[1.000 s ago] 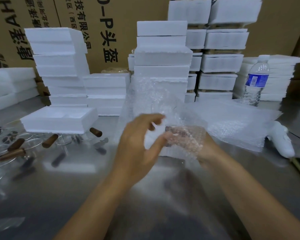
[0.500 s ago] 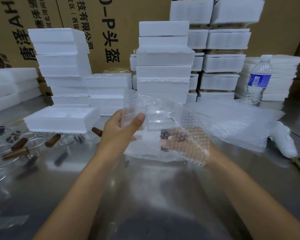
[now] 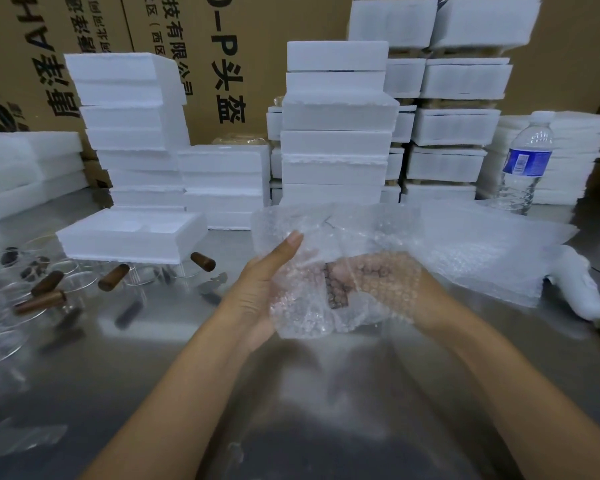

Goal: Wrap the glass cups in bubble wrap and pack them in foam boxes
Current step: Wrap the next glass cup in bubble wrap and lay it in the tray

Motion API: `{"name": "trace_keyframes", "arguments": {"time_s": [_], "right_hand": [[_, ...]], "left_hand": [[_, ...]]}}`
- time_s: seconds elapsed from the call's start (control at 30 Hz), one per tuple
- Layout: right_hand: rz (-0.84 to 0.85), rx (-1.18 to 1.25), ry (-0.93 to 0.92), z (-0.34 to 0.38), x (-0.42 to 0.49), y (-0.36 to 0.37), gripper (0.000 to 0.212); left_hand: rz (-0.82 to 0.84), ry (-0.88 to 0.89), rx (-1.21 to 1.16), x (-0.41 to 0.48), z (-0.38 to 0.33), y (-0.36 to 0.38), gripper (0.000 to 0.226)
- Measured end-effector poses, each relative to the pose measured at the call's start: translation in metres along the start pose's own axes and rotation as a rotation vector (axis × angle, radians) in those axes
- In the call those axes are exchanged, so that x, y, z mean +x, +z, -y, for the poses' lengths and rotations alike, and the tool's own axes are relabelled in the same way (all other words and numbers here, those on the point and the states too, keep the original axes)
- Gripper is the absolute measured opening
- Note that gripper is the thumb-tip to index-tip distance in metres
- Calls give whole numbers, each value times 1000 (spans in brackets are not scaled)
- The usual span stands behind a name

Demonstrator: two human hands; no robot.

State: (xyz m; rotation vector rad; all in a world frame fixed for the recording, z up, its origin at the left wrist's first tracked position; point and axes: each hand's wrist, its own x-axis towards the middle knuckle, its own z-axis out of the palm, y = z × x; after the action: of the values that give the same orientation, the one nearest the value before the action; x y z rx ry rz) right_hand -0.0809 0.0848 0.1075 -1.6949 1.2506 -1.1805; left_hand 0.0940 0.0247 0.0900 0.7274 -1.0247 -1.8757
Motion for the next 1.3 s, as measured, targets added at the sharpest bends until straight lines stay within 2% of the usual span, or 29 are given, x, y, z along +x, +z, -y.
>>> {"name": "trace_keyframes", "arguments": {"time_s": [0.07,0.17,0.23,0.3,0.37,0.43,0.47,0.53,0.6,0.73,0.83,0.97,1.1,1.2,1.3], "right_hand": [[-43,43,-26,1,2,2,7],[-307,115,-44,-8,10,2,23],[-545,190,-80,-12,14,3,24],[-660,278,-104,-14,15,5,20],[-632,360,-72,-19,16,8,45],[-478,394,-32,-22,19,11,66],[-376,375,-23,-22,19,14,66],[-228,314,-11,-21,16,19,53],[-180,243,-55,-19,14,23,44],[-325,309,-119,-13,14,21,25],[-392,334,-103,-13,16,16,22],[-406,398,-94,-12,15,16,20],[-478,518,-33,-13,16,13,16],[-524,613,-9,-13,18,7,28],[-518,704,-38,-8,18,2,27]], "left_hand": [[41,-22,-143,1,3,1,66],[109,40,-297,3,4,-2,84],[120,93,-380,4,1,-4,92],[106,139,-459,4,0,-6,98],[102,181,-520,5,-1,-9,99],[121,205,-562,5,-1,-11,93],[142,205,-566,5,-2,-10,93],[213,193,-550,3,-2,-8,102],[268,184,-538,3,-2,-8,106],[257,166,-498,5,2,-10,103],[237,174,-483,7,5,-11,80],[198,137,-485,9,8,-7,100],[221,124,-446,11,9,-3,103],[286,119,-395,11,8,-2,82],[279,119,-377,11,9,-3,62]]}}
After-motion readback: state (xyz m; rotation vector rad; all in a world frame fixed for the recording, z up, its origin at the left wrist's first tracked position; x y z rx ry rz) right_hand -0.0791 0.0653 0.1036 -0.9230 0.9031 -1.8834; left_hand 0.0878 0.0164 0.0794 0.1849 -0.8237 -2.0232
